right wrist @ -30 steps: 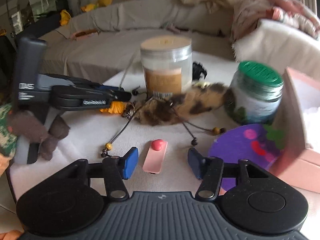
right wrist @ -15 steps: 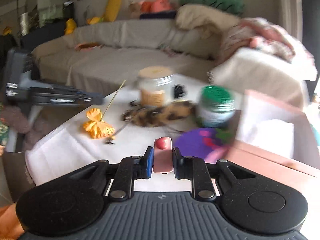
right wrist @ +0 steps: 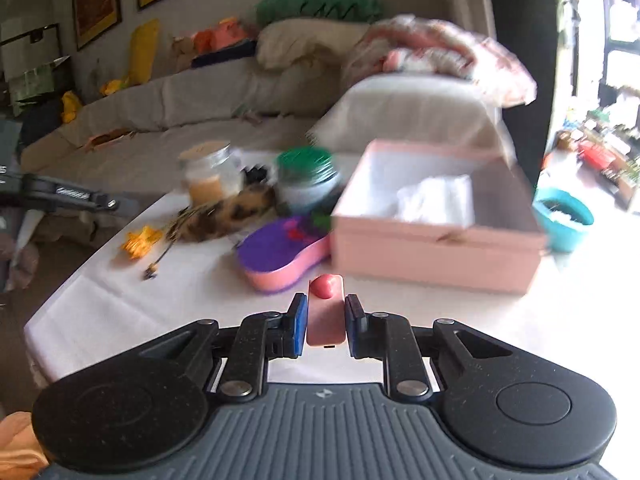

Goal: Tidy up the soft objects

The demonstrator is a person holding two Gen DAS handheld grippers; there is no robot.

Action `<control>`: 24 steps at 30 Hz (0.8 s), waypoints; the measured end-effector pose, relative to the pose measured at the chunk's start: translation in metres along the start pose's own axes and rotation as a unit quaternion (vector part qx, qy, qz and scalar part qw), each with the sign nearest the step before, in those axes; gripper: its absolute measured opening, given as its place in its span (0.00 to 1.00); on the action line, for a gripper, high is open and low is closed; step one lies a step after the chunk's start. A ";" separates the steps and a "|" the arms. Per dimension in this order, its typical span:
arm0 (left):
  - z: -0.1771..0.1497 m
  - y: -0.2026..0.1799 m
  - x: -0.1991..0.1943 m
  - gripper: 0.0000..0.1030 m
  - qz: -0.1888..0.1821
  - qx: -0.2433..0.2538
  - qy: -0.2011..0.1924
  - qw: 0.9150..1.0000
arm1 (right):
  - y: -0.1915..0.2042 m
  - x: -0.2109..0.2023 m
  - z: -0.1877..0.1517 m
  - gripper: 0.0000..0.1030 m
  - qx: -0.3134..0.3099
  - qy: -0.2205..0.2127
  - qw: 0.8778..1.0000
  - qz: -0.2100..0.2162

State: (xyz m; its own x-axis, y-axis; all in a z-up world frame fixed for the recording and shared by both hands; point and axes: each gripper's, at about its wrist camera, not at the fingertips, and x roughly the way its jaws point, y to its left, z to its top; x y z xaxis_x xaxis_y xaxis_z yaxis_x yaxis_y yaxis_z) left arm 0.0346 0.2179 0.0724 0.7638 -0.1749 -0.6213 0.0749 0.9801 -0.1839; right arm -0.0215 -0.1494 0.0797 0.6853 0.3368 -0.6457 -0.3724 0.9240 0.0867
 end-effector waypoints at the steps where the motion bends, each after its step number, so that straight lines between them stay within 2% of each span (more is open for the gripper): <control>1: -0.004 0.004 0.002 0.12 0.010 0.014 -0.004 1.000 | 0.007 0.010 0.000 0.19 -0.004 0.009 1.000 0.011; 7: -0.014 0.007 0.021 0.15 0.024 0.115 0.004 0.993 | 0.054 0.060 0.008 0.19 -0.040 0.043 0.996 0.060; 9: -0.013 0.008 0.029 0.15 0.005 0.125 0.007 0.992 | 0.065 0.075 0.009 0.29 -0.039 0.055 0.996 0.060; 11: -0.011 0.011 0.029 0.15 -0.032 0.127 0.002 0.991 | 0.071 0.086 0.008 0.59 -0.037 0.067 0.996 0.056; 13: -0.007 0.015 0.029 0.15 -0.059 0.132 -0.009 0.989 | 0.073 0.091 0.004 0.65 -0.035 0.065 0.996 0.051; 15: -0.006 0.015 0.033 0.15 -0.057 0.142 -0.010 0.988 | 0.074 0.095 -0.001 0.67 -0.039 0.075 0.995 0.047; 16: -0.006 0.015 0.038 0.15 -0.056 0.145 -0.001 0.988 | 0.074 0.094 -0.004 0.74 -0.044 0.067 0.996 0.045; 20: -0.013 0.021 0.052 0.15 -0.075 0.141 0.056 0.986 | 0.078 0.097 -0.009 0.80 -0.064 0.060 0.995 0.039; 24: -0.026 0.020 0.041 0.15 -0.115 0.143 0.066 0.981 | 0.089 0.098 -0.015 0.85 -0.091 0.051 0.994 0.022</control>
State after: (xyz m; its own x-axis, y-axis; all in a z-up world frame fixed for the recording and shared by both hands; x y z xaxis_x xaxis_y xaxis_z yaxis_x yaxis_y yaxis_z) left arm 0.0510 0.2282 0.0231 0.6171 -0.3864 -0.6855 0.4261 0.8964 -0.1217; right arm 0.0029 -0.0374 0.0127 0.6021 0.3483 -0.7184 -0.5151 0.8570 -0.0162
